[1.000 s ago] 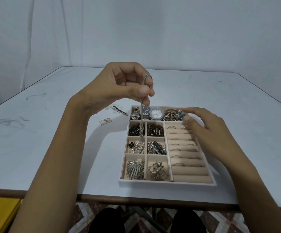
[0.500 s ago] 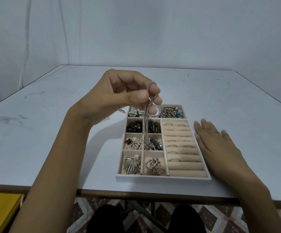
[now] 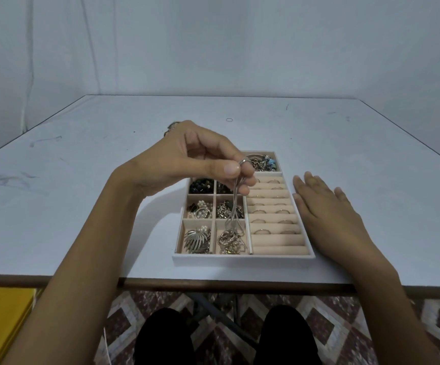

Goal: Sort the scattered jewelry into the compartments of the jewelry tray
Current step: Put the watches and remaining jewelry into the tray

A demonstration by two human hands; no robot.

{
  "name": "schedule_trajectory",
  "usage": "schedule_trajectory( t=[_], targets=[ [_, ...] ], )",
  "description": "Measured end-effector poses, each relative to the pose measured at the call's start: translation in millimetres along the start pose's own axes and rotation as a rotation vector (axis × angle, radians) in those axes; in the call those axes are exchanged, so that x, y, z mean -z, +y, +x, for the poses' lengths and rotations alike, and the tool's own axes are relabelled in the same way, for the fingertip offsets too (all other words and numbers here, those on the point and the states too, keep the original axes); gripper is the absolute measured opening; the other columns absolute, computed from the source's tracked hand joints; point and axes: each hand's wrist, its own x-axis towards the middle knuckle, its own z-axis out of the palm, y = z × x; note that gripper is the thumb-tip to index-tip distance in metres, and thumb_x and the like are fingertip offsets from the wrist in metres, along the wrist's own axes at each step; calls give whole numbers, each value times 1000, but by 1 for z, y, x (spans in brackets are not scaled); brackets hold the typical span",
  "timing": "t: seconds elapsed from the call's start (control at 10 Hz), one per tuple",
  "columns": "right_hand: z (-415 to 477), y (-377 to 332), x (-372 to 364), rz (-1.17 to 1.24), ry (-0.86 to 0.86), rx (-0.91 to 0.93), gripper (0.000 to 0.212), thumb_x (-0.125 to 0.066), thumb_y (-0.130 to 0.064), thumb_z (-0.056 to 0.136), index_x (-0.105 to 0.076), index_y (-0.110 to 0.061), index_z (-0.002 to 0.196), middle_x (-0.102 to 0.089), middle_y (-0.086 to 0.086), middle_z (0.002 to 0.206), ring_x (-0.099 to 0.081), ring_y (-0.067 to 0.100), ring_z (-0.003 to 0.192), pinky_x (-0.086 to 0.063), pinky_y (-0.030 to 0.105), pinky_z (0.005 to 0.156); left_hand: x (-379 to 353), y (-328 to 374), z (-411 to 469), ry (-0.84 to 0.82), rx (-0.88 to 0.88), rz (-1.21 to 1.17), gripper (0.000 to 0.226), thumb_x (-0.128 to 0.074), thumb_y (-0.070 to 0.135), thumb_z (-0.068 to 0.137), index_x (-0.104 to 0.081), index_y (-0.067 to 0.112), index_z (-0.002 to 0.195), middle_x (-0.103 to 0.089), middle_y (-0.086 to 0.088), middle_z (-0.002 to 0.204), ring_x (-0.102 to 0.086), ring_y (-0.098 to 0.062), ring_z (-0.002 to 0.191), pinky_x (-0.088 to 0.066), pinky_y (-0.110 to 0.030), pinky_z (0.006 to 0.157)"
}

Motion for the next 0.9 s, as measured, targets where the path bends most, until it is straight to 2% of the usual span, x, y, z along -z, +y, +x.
schedule_trajectory(
  t=[0.1, 0.2, 0.3, 0.4, 0.5, 0.6, 0.7, 0.8, 0.9],
  targets=[
    [0, 0, 0, 10, 2, 1, 51, -14, -33, 104, -10, -23, 153, -3, -3, 162, 1, 9, 148, 3, 34, 119, 1, 0, -4, 14, 42, 54, 15, -70, 14, 76, -75, 6, 87, -74, -10, 84, -71, -26, 78, -54, -27, 75],
    [-1, 0, 1, 18, 3, 5, 51, -15, -34, 104, -11, -23, 153, -3, -3, 162, 0, 9, 148, 3, 34, 119, 0, 1, -11, 20, 103, 85, 13, -71, 11, 73, -76, 8, 84, -73, -15, 85, -71, -28, 78, -54, -26, 74],
    [-1, 0, 1, 22, 4, 5, 50, -15, -33, 104, -12, -23, 153, -4, -3, 162, 0, 9, 148, 3, 34, 119, -2, 4, -17, -44, 158, 147, 15, -73, 8, 73, -76, 8, 87, -74, -15, 86, -71, -30, 80, -54, -27, 75],
    [-1, 0, 1, 22, 5, 7, 50, -15, -33, 104, -12, -23, 153, -5, -3, 162, -1, 9, 148, 2, 34, 119, -7, 9, -19, -116, 195, 216, 15, -73, 0, 74, -75, 5, 88, -75, -10, 85, -72, -22, 81, -53, -21, 75],
    [-2, 0, 1, 32, 11, 8, 50, -16, -33, 104, -13, -23, 153, -5, -3, 162, -1, 9, 148, 2, 35, 119, -13, 13, -17, -156, 205, 305, 16, -73, 1, 75, -74, 3, 91, -76, -6, 87, -72, -19, 84, -53, -22, 76],
    [-2, 0, 1, 40, 11, 7, 50, -16, -33, 104, -14, -23, 153, -6, -3, 162, -1, 9, 148, 1, 35, 119, -16, 12, -14, -176, 230, 422, 15, -75, 11, 77, -76, 7, 91, -75, -4, 91, -70, -22, 93, -53, -34, 89],
    [-2, 0, 1, 43, 11, 11, 50, -17, -34, 104, -14, -23, 153, -6, -3, 162, -2, 9, 148, 1, 35, 120, -19, 7, -14, -184, 242, 539, 13, -77, 20, 77, -77, 15, 89, -74, 5, 96, -66, -15, 101, -47, -30, 95],
    [-2, 0, 1, 45, 7, 11, 51, -17, -34, 104, -14, -23, 153, -5, -3, 162, -1, 9, 148, 2, 35, 119, -19, 2, -13, -175, 240, 637, 11, -79, 24, 75, -78, 19, 85, -70, 12, 101, -59, -6, 105, -41, -19, 95],
    [-3, 0, 1, 40, 5, 10, 50, -16, -34, 104, -14, -23, 153, -5, -3, 162, -1, 9, 148, 2, 35, 119, -18, 0, -14, -147, 235, 718, 11, -80, 29, 73, -78, 25, 83, -64, 17, 105, -52, -1, 109, -37, -17, 95]
  ],
)
